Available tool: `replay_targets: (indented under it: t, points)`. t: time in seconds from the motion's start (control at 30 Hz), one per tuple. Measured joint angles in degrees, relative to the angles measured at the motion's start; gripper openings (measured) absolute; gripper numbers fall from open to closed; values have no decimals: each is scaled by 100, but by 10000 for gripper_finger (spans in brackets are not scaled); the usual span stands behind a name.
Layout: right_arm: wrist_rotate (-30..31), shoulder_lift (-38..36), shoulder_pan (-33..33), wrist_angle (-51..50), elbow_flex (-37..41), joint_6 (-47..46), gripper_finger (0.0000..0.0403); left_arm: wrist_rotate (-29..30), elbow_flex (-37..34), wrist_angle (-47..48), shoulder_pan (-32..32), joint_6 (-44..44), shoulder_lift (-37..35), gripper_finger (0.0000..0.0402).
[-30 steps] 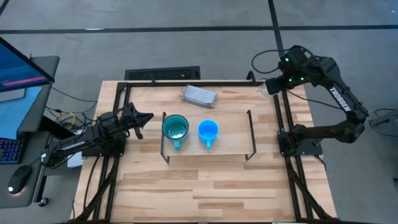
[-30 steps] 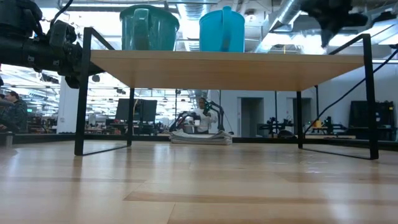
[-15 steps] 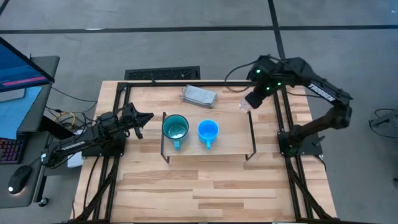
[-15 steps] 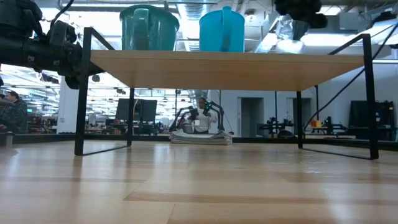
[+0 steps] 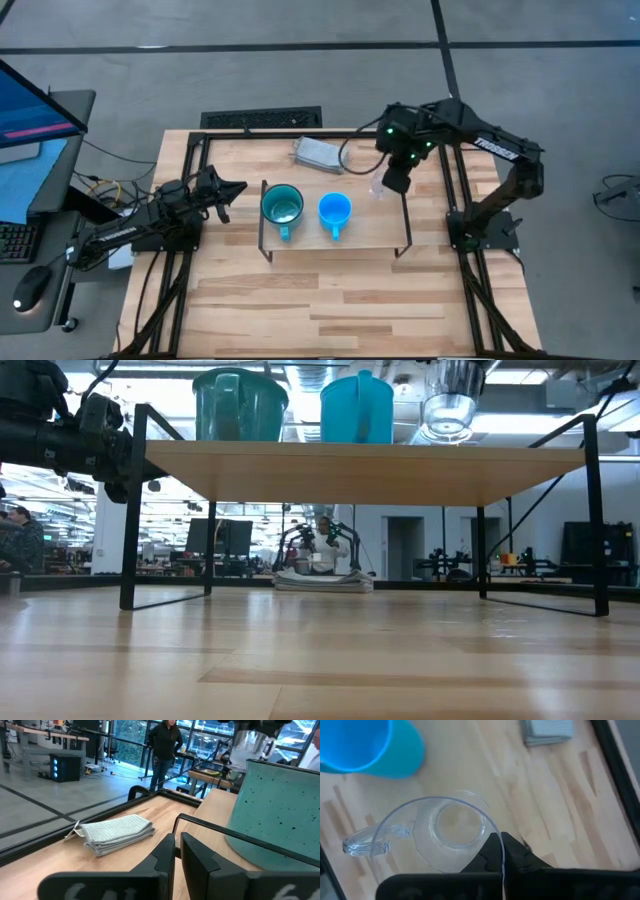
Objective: Stack small to large cups/mugs on shelf
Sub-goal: Put the transparent mug on the shelf
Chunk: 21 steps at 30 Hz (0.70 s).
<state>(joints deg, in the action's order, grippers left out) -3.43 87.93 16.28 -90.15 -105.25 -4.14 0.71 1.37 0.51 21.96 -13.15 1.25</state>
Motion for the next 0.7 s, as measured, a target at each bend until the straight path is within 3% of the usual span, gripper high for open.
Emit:
replay_targets:
  t: [0.3, 0.7]
  points:
    - [-136, 189, -396, 15, -45, 186, 7, -2, 0, 2, -1, 0, -1, 19]
    - [171, 373, -692, 8, -46, 1320, 6, -4, 0, 3, -1, 2, 0, 19]
